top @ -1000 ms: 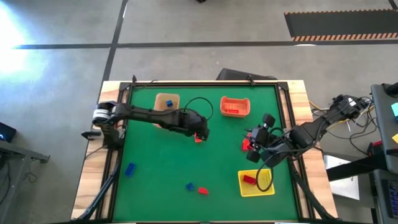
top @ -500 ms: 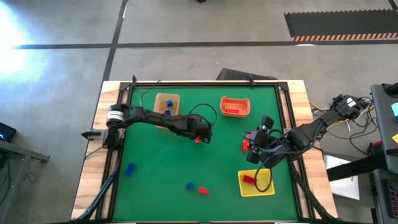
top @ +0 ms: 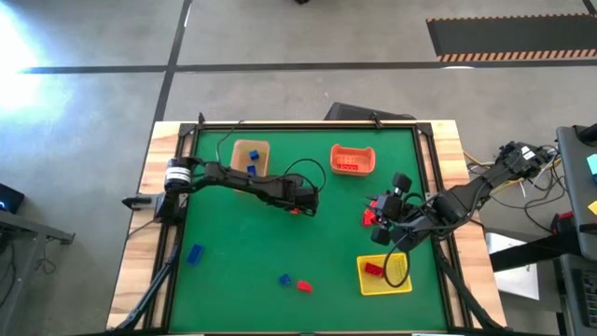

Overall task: Sort & place blocks by color
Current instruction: Put the orange game piece into the right orange bin

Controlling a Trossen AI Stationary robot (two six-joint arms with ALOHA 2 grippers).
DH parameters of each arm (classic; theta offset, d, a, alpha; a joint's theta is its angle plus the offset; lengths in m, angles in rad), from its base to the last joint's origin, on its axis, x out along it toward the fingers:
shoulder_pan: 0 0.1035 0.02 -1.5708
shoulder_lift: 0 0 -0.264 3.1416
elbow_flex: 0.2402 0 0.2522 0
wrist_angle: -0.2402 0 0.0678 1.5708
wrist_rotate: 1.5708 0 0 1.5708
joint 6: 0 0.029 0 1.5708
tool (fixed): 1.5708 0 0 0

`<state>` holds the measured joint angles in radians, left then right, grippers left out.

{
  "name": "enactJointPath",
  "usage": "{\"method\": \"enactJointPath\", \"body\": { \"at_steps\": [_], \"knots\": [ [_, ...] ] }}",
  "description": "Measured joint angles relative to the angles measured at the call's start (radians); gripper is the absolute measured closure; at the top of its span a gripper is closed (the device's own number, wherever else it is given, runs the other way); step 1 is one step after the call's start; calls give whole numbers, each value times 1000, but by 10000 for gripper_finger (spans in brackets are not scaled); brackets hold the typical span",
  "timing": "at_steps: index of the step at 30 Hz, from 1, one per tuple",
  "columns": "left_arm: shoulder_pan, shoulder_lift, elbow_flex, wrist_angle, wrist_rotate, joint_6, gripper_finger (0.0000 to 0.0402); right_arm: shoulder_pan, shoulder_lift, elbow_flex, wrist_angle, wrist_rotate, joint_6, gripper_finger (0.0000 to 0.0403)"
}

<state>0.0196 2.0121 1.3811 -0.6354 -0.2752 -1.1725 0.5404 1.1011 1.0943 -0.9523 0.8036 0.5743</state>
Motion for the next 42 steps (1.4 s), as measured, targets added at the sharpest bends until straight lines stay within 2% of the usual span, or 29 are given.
{"method": "enactJointPath", "body": {
  "at_steps": [3, 8, 13, 17, 20, 23, 27, 31, 35, 42],
  "knots": [
    [0, -1, 0, 0, -1, 0, 278, 0, -2, 0, 1, 0, 0, 332],
    [-2, -36, 0, 4, 23, 40, 278, -6, -8, 0, 33, -20, -3, 335],
    [-2, -164, 1, 50, 24, 198, 278, -35, -29, -3, 174, -39, -68, 335],
    [-1, -313, 1, 188, 8, 395, 275, -75, -60, -3, 384, -78, -215, 335],
    [0, -418, 1, 329, 12, 634, 274, -99, -85, -3, 571, -78, -334, 335],
    [-1, -504, 1, 442, 87, 876, 273, -125, -117, -3, 721, -79, -391, 332],
    [7, -592, 0, 512, 170, 1027, 272, -152, -165, -3, 817, -79, -384, 314],
    [20, -627, 0, 537, 230, 1072, 272, -180, -192, -3, 861, -133, -336, 278],
    [22, -624, -1, 663, 360, 1073, 272, -200, -180, -2, 967, -212, -362, 236],
    [27, -560, -2, 832, 459, 1073, 271, -211, -145, -2, 1106, -230, -444, 187]
  ]
}}
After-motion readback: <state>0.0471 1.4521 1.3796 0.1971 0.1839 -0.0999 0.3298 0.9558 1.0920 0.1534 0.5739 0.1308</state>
